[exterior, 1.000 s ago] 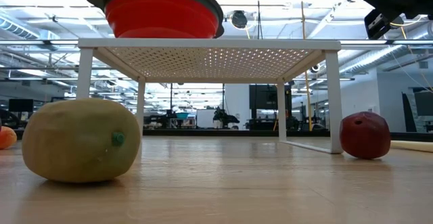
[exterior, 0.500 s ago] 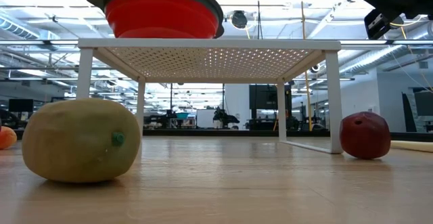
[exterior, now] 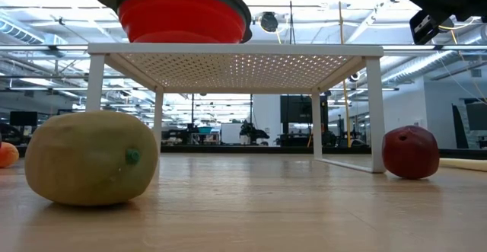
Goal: Pick & Place Fruit
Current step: Put the brown kiwi into the red strainer bowl on the shelf
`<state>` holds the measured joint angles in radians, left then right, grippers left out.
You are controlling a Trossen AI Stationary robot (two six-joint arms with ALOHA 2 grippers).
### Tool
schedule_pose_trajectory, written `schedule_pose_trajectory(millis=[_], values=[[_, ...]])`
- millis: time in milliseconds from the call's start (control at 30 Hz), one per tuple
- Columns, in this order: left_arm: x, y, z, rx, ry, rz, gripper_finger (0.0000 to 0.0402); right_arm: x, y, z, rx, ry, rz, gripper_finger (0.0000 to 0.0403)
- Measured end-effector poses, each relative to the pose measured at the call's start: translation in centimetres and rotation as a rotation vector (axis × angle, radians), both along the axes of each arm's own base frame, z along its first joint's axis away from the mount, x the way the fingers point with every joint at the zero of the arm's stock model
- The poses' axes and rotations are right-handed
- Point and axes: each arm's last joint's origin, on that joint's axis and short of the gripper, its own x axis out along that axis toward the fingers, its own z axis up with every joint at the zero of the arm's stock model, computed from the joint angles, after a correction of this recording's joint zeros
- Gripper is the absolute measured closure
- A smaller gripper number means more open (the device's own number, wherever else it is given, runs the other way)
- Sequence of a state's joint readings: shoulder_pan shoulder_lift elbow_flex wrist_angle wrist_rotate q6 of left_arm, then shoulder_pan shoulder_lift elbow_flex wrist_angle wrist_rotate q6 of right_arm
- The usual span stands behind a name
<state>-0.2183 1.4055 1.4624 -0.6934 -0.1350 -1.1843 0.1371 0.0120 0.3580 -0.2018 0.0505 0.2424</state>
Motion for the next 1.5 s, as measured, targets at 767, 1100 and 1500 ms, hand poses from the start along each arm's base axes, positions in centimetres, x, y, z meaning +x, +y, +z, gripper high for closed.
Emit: schedule_pose_trajectory(millis=[767,1100,1500], values=[[-3.1,-11.4,-0.7,-0.33,0.015,-0.028,0.04,0.0,0.0,0.0,0.0,0.003,0.0,0.0403],[-3.2,-15.4,-3.7,-0.555,0.179,0.142,0.0396,0.0,0.0,0.0,0.0,0.002,0.0,0.0403],[-1.6,-18.3,-7.8,-0.675,0.28,0.314,0.0399,0.0,0.0,0.0,0.0,0.002,0.0,0.0403]])
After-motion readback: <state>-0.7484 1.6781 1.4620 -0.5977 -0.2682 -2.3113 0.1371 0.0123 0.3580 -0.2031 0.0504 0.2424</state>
